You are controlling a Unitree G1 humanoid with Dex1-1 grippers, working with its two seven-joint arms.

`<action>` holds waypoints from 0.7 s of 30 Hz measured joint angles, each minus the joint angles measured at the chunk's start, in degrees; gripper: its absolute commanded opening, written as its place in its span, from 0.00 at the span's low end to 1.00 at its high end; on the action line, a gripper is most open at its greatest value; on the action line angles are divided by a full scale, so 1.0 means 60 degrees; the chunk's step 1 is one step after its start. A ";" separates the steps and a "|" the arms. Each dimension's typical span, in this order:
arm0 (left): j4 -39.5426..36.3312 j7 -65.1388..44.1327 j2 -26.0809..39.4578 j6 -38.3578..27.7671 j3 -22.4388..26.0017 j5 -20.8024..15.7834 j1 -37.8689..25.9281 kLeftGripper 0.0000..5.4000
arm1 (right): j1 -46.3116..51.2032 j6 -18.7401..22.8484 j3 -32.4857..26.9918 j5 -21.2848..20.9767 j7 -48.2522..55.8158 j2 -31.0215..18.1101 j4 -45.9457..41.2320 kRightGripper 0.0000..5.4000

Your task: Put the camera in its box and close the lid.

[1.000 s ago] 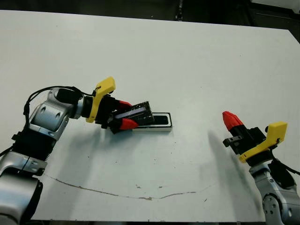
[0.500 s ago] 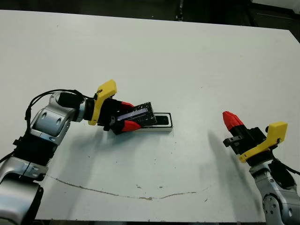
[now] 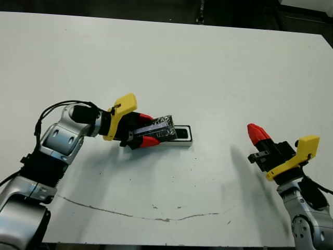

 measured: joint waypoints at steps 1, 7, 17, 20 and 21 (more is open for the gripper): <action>0.0085 0.0000 -0.0053 -0.0029 -0.0016 0.0028 -0.0039 0.58 | 0.0001 0.0001 -0.0001 0.0000 0.0000 0.0000 0.0000 0.00; 0.0744 -0.0156 -0.0379 -0.0264 -0.0062 0.0043 -0.0283 0.58 | 0.0007 0.0003 -0.0011 0.0018 -0.0002 0.0000 0.0000 0.00; 0.2093 -0.0617 -0.1054 -0.0526 -0.0168 0.0041 -0.0930 0.58 | 0.0034 0.0002 -0.0011 0.0000 -0.0032 0.0000 0.0000 0.00; 0.2606 -0.0757 -0.1356 -0.0753 -0.0166 0.0037 -0.1136 0.58 | 0.0032 0.0001 -0.0012 0.0006 -0.0023 0.0001 0.0009 0.00; 0.2785 -0.0801 -0.1468 -0.0884 -0.0165 0.0034 -0.1183 0.58 | 0.0033 0.0001 -0.0013 0.0011 -0.0023 0.0001 0.0013 0.00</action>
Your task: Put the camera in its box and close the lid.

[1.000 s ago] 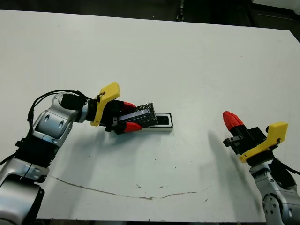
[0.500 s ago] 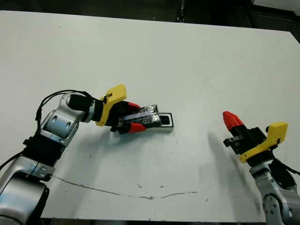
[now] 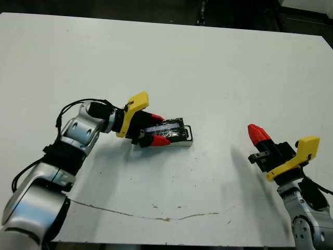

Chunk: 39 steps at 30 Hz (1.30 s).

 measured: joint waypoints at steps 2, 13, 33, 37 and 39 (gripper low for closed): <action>0.0368 -0.0016 -0.0242 -0.0270 0.0006 -0.0001 -0.0092 0.58 | 0.0000 0.0000 0.0000 0.0004 0.0000 0.0000 0.0007 0.00; 0.1551 -0.0153 -0.0792 -0.0935 -0.0018 0.0279 -0.0587 0.58 | -0.0002 -0.0003 -0.0001 -0.0003 0.0067 -0.0002 0.0041 0.00; 0.1123 0.0642 -0.0982 -0.0746 -0.0253 0.1384 -0.0550 0.78 | 0.0009 0.0000 -0.0005 0.0005 0.0066 -0.0001 0.0008 0.00; 0.0975 0.1049 -0.0981 -0.0812 -0.0173 0.1509 -0.0269 0.89 | 0.0005 0.0000 -0.0013 0.0009 0.0076 -0.0004 0.0015 0.00; 0.0873 0.1147 -0.0981 -0.0744 -0.0148 0.1508 -0.0245 0.94 | 0.0005 0.0000 -0.0014 0.0002 0.0074 -0.0004 0.0016 0.00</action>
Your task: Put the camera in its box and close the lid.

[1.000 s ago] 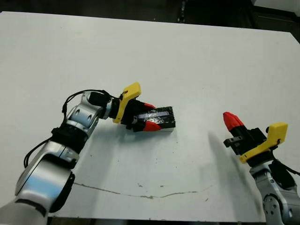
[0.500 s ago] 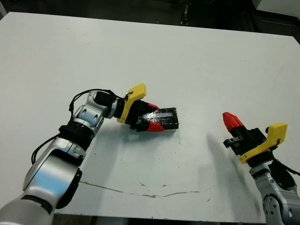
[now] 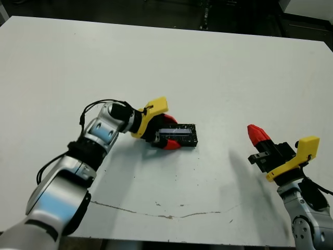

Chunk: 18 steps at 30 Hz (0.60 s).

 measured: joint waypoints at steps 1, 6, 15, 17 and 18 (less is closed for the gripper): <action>-0.0038 0.0038 0.0000 0.0016 0.0012 -0.0007 0.0023 0.97 | 0.0000 0.0000 0.0000 -0.0001 -0.0001 0.0000 0.0000 0.00; -0.0140 0.0230 0.0009 -0.0089 0.0064 -0.0034 0.0145 1.00 | -0.0003 0.0077 0.0000 0.0006 -0.0025 0.0000 -0.0014 0.00; -0.0142 0.0231 0.0050 -0.0073 0.0302 -0.0320 0.0360 1.00 | -0.0010 0.0095 -0.0001 0.0083 -0.0003 -0.0004 -0.0017 0.00; -0.0145 0.0228 0.0070 -0.0080 0.0329 -0.0370 0.0384 1.00 | -0.0010 0.0098 -0.0001 0.0086 -0.0004 -0.0004 -0.0020 0.00; -0.0140 0.0224 0.0086 -0.0096 0.0342 -0.0384 0.0393 1.00 | -0.0010 0.0098 -0.0001 0.0086 -0.0002 -0.0004 -0.0019 0.00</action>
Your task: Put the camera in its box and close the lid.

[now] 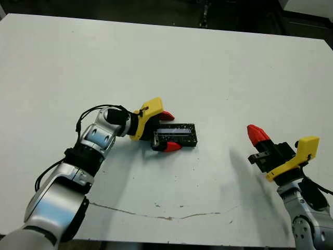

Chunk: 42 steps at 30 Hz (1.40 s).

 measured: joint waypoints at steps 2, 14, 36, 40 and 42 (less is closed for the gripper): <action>-0.0004 -0.0022 0.0029 0.0030 0.0029 -0.0027 0.0005 1.00 | 0.0000 0.0000 0.0000 0.0000 -0.0001 -0.0002 0.0000 0.00; -0.2185 -0.0090 0.1220 0.1426 0.0809 -0.0874 0.1125 1.00 | 0.0006 -0.0003 -0.0011 -0.0008 -0.0015 -0.0008 -0.0012 0.00; -0.4172 0.0186 0.4079 0.3072 0.2672 -0.1879 0.1835 1.00 | 0.0013 -0.0022 0.0019 -0.0114 -0.0096 0.0000 -0.0011 0.00; -0.4623 0.0704 0.4059 0.3264 0.3161 -0.2244 0.2044 1.00 | 0.0014 -0.0019 0.0019 -0.0093 -0.0089 0.0000 -0.0017 0.00; -0.5142 0.1217 0.3916 0.3529 0.3476 -0.2561 0.2247 1.00 | 0.0015 -0.0025 0.0023 -0.0106 -0.0087 0.0002 -0.0011 0.00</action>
